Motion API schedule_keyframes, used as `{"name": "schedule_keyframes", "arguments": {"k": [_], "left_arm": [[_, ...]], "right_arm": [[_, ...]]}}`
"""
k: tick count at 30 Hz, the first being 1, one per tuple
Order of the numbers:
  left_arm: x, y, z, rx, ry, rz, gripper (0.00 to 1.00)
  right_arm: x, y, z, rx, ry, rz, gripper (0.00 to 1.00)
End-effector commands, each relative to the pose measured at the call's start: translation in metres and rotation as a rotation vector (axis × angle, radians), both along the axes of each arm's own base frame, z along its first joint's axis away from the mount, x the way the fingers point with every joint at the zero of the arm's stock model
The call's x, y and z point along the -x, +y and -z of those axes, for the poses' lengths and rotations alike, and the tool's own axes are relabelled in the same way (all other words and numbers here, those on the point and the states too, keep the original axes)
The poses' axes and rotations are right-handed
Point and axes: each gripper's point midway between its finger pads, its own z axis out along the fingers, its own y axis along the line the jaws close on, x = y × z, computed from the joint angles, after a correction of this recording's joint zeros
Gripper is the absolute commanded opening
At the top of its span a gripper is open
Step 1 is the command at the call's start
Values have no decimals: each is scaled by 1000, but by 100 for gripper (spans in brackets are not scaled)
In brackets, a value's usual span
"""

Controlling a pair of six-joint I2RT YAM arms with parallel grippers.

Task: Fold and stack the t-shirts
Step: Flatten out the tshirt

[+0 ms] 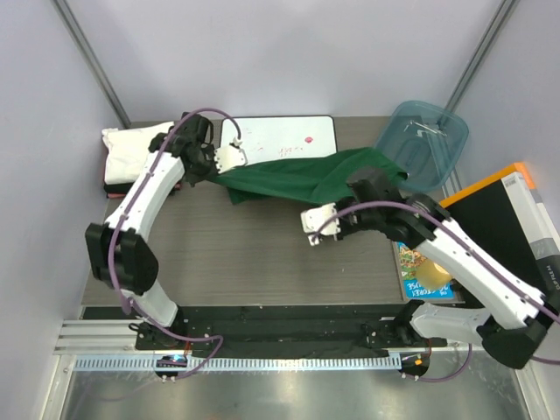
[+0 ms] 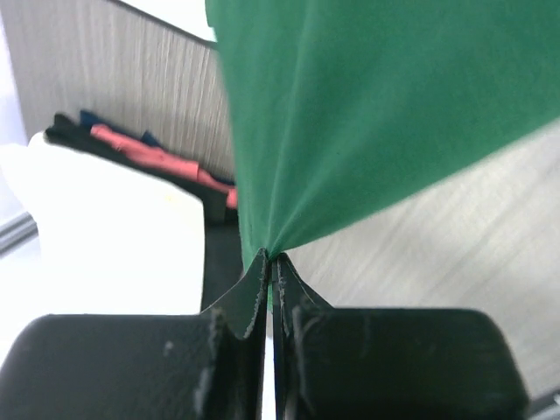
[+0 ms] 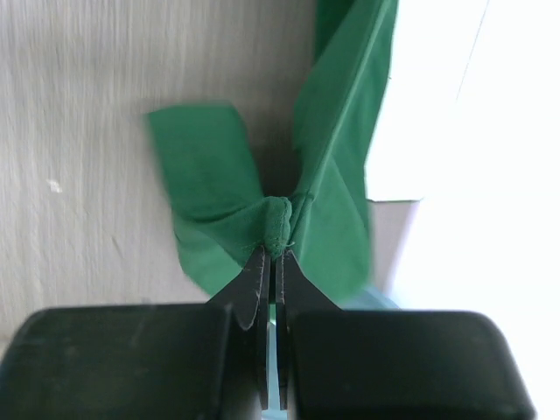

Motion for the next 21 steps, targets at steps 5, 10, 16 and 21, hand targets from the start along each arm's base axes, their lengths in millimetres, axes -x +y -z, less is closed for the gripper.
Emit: {"name": "schedule_keyframes", "arguments": {"k": [5,10,16,21], "left_arm": [[53,12,-50,45,-71,-21,0],[44,11,-45,37,-80,-29,0],[40,-1,-22,59,13,-58,0],[50,-13,-9,83,72,-63,0]], "right_arm": [[-5,-46,-50,156,-295,-71,1],[-74,-14,-37,62,-339,-94,3],[-181,40,-2,-165,-328,51,11],[-254,55,-20,-461,-292,403,100]]}}
